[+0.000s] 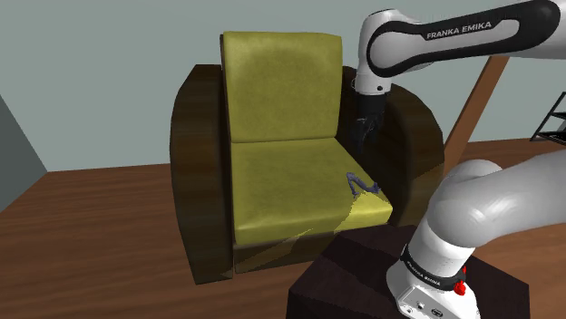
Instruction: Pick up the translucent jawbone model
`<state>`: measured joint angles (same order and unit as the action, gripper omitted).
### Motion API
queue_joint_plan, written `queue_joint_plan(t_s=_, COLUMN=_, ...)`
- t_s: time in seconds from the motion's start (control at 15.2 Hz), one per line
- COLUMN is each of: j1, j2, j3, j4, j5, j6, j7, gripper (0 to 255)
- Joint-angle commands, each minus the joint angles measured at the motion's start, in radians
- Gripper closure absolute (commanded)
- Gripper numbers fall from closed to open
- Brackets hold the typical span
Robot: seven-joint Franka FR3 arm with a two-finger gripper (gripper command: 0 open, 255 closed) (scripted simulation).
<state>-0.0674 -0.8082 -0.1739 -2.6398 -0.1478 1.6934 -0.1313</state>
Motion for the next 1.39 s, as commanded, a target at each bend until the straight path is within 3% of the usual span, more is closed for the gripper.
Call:
queue_joint_plan(t_s=0.0, j1=-0.025, j2=0.014, j3=-0.054, j4=-0.045, j5=-0.021, j6=0.064, j7=-0.034, gripper=0)
queue_joint_plan(t_s=0.66, j1=-0.105, j2=0.223, j3=-0.315, j4=-0.176, j5=-0.075, j6=0.400, j7=-0.202, gripper=0)
queue_joint_plan(t_s=1.25, j1=-0.089, j2=0.324, j3=-0.354, j4=-0.222, j5=-0.076, j6=0.546, j7=-0.221, gripper=0)
queue_joint_plan(t_s=1.32, j1=-0.090, j2=0.323, j3=-0.355, j4=-0.224, j5=-0.078, j6=0.547, j7=-0.222, gripper=255)
